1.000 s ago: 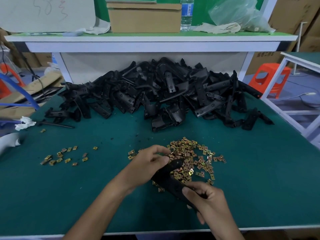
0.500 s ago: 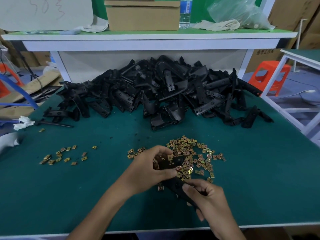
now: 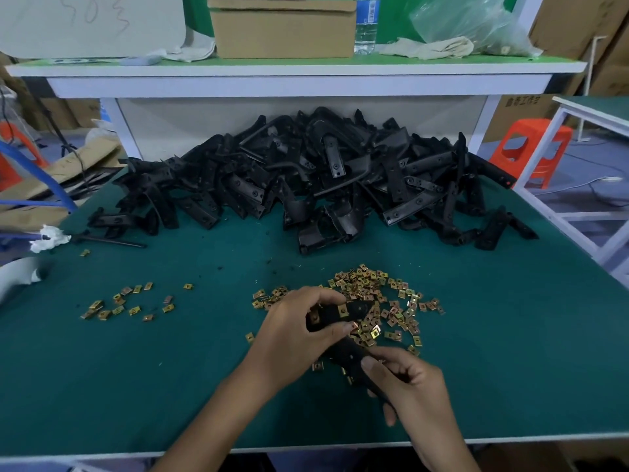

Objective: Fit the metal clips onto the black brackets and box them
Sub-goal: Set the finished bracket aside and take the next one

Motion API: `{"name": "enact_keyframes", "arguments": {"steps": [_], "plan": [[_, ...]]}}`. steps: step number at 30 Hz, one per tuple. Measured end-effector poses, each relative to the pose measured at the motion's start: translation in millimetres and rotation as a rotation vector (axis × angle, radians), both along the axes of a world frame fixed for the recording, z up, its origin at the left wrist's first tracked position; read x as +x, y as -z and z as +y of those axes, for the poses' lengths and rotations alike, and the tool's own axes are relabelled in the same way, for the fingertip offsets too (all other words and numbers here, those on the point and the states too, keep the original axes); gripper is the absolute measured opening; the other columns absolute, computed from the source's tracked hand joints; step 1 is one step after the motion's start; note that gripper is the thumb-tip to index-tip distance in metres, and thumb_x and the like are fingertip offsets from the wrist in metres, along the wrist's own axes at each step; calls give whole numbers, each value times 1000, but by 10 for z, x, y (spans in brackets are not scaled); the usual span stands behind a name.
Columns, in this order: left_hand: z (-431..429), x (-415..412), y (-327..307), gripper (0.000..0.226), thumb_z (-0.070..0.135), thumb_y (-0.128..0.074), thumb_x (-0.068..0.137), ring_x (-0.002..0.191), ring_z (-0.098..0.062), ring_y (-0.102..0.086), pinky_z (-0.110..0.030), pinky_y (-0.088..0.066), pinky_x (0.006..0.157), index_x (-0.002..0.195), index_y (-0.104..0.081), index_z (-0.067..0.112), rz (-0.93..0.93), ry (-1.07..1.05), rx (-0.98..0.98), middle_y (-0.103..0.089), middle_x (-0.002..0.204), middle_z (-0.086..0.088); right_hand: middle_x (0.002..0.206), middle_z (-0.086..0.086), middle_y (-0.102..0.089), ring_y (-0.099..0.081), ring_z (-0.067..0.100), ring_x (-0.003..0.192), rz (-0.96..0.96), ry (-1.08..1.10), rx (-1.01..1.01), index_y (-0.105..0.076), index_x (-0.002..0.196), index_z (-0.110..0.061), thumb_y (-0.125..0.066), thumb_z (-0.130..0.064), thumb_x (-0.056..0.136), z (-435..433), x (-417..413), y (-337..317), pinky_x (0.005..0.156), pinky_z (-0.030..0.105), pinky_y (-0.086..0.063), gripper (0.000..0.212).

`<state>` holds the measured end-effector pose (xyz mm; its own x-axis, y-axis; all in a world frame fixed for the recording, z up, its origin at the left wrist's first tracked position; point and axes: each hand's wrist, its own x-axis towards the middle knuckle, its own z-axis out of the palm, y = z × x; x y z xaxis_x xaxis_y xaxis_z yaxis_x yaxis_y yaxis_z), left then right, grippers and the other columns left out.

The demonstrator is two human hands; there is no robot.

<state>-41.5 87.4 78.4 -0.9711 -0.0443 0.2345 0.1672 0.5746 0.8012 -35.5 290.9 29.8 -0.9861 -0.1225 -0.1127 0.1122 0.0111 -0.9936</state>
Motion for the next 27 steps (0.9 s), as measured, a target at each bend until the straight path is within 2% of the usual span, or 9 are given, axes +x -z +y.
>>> {"name": "enact_keyframes", "arguments": {"steps": [5,9,12,14,18,21,23,25,27], "plan": [[47,5,-29,25,50,-76,84,111,6,-52,-8,-35,88,105,-62,47,77,-8,-85,-58,110,33,61,11,-66,-53,25,44,5,127,-115,-80,89,-31,-77,-36,71,144,128,-59,42,29,-47,20],[367,-5,-35,27,44,-66,94,105,8,-51,-6,-37,83,117,-52,49,84,182,-180,-56,111,32,64,15,-68,-56,24,42,-29,206,-121,-79,92,-31,-77,-36,70,413,419,-100,44,28,-49,22],[728,-21,-5,30,40,-59,99,113,-2,-53,-14,-42,90,128,-51,41,86,357,-230,-56,123,20,70,20,-70,-57,23,42,-50,268,-138,-79,96,-26,-76,-16,82,690,728,-39,44,26,-48,18],[974,8,25,42,47,-54,99,123,4,-42,-7,-31,98,140,-46,43,57,444,-248,-48,134,22,73,25,-70,-57,25,43,-88,353,-163,-79,96,-20,-67,3,89,923,961,63,42,27,-47,27],[1253,101,155,51,54,-56,89,121,11,-40,-11,-31,103,137,-39,55,6,568,-237,-40,130,38,77,28,-70,-62,29,52,-229,698,-339,-80,91,-13,-61,1,92,1414,1367,174,44,29,-51,23],[1285,131,249,43,41,-66,89,118,8,-43,-2,-26,100,127,-49,51,-32,599,-282,-42,126,39,89,18,-76,-73,23,71,-243,1010,-557,-78,101,-18,-62,-14,96,1790,1519,190,64,34,-57,17],[1273,134,311,38,31,-70,89,119,0,-48,-16,-35,103,123,-60,41,-27,600,-300,-51,124,30,90,9,-74,-74,21,79,-280,1073,-762,-72,100,-18,-66,-29,95,1975,1549,168,73,38,-59,13],[1248,134,329,33,31,-69,89,119,4,-47,-30,-41,102,119,-60,44,-49,599,-276,-50,123,36,98,10,-69,-71,24,90,-392,1103,-752,-68,102,-14,-65,-33,97,2078,1549,183,90,42,-57,20],[1175,123,348,28,40,-63,88,116,18,-39,-32,-42,101,112,-57,52,-61,593,-255,-45,121,48,112,18,-65,-67,30,102,-405,1136,-698,-65,110,-8,-61,-23,101,2065,1501,225,102,42,-51,18]]}}
